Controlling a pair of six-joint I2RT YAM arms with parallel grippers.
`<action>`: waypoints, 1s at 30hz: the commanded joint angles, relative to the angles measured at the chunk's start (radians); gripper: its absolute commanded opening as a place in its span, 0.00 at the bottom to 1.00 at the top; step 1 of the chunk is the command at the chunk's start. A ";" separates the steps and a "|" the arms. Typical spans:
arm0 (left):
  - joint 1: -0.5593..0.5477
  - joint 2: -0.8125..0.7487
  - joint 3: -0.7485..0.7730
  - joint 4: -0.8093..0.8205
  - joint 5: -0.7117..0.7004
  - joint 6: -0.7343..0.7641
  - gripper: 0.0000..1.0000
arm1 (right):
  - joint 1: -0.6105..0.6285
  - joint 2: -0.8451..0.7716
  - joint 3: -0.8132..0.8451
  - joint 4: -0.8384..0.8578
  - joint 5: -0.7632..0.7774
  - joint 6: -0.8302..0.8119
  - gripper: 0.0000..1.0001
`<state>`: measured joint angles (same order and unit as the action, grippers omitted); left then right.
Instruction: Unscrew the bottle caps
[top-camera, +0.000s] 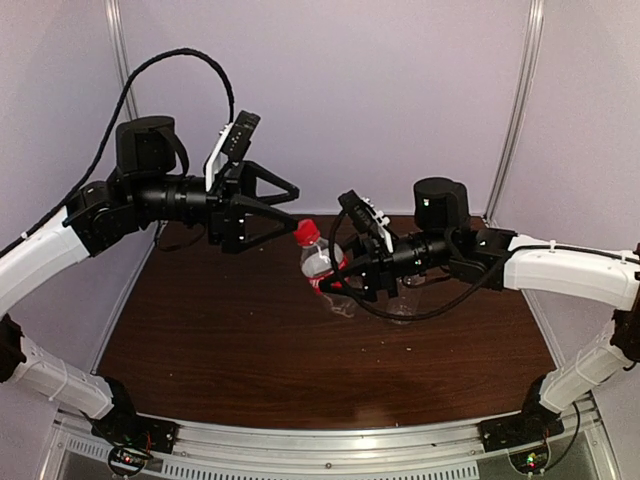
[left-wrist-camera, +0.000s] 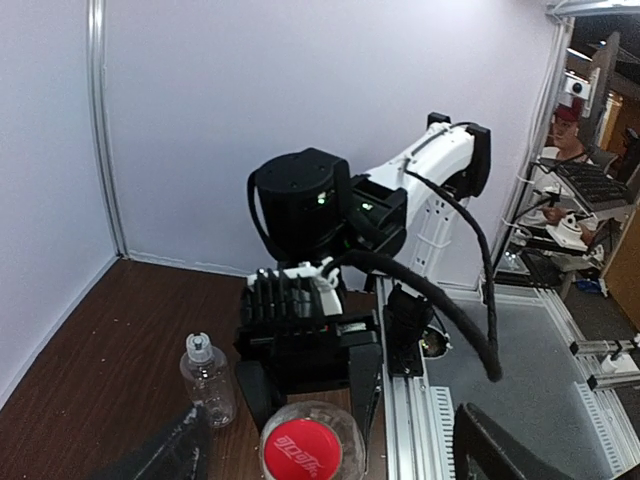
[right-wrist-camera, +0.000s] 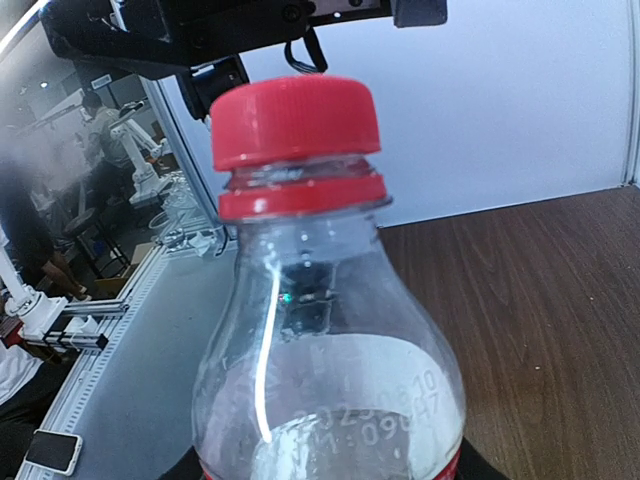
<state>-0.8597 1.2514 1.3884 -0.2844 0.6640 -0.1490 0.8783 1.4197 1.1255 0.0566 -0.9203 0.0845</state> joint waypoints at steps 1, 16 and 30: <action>0.017 0.019 0.026 0.009 0.188 0.095 0.82 | -0.004 0.021 0.028 0.081 -0.166 0.075 0.29; 0.033 0.093 0.012 0.085 0.280 0.059 0.58 | -0.003 0.035 0.022 0.155 -0.232 0.144 0.29; 0.037 0.085 -0.056 0.140 0.280 0.014 0.48 | -0.003 0.030 0.013 0.158 -0.203 0.144 0.28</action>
<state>-0.8307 1.3426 1.3518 -0.2184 0.9325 -0.1135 0.8783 1.4517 1.1271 0.1772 -1.1259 0.2173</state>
